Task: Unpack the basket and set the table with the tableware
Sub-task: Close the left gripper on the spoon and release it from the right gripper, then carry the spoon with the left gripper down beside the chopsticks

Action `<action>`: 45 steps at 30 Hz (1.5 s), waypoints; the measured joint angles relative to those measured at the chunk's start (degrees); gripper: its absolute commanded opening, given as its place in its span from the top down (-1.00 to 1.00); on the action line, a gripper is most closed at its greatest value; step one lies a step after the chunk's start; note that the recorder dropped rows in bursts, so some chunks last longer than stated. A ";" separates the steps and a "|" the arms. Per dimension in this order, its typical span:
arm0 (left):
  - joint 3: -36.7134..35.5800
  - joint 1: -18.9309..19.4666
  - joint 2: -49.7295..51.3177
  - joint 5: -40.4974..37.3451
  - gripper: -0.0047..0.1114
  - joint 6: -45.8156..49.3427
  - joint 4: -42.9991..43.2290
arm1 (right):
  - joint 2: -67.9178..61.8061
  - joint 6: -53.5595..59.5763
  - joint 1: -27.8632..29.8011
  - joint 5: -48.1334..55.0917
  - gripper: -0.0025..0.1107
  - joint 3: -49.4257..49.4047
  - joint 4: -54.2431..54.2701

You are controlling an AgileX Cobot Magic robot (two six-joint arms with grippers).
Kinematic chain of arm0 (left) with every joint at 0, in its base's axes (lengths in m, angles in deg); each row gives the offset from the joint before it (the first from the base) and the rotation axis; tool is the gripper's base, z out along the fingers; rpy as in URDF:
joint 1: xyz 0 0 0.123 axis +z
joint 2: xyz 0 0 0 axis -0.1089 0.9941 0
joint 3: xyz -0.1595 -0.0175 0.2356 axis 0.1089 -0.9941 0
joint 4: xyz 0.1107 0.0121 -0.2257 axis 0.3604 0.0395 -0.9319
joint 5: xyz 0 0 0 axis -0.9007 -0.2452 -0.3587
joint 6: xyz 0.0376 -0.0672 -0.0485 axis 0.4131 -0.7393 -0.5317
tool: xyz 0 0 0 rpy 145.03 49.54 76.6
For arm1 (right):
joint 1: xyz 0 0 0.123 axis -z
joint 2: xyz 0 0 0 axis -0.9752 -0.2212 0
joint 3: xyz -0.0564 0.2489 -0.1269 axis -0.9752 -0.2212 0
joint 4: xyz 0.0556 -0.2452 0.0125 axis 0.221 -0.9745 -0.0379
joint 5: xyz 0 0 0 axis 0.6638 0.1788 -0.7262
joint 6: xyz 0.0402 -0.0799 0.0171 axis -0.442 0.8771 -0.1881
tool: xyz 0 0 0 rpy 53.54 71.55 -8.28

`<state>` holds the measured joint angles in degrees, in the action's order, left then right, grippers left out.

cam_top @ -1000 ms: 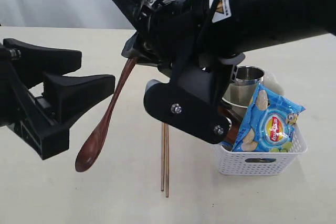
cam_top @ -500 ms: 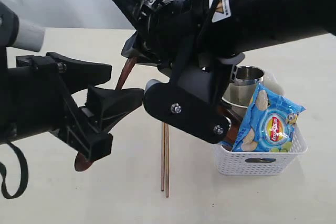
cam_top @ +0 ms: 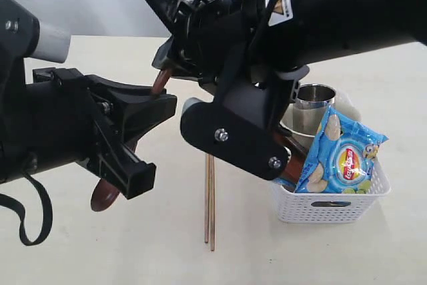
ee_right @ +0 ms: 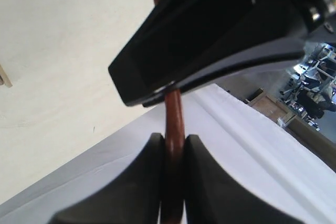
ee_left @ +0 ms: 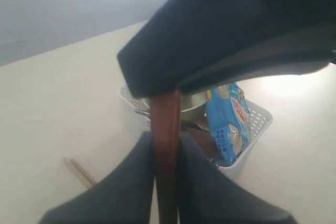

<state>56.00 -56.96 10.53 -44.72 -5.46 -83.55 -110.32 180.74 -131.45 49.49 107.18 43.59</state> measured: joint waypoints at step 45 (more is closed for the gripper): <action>25.34 11.34 37.72 -12.67 0.92 -5.17 0.00 | 5.52 -119.43 22.37 13.80 0.02 0.00 -28.57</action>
<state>81.33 -45.62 48.25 -57.39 -10.63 -83.55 -104.80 61.31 -109.08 63.29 107.18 15.02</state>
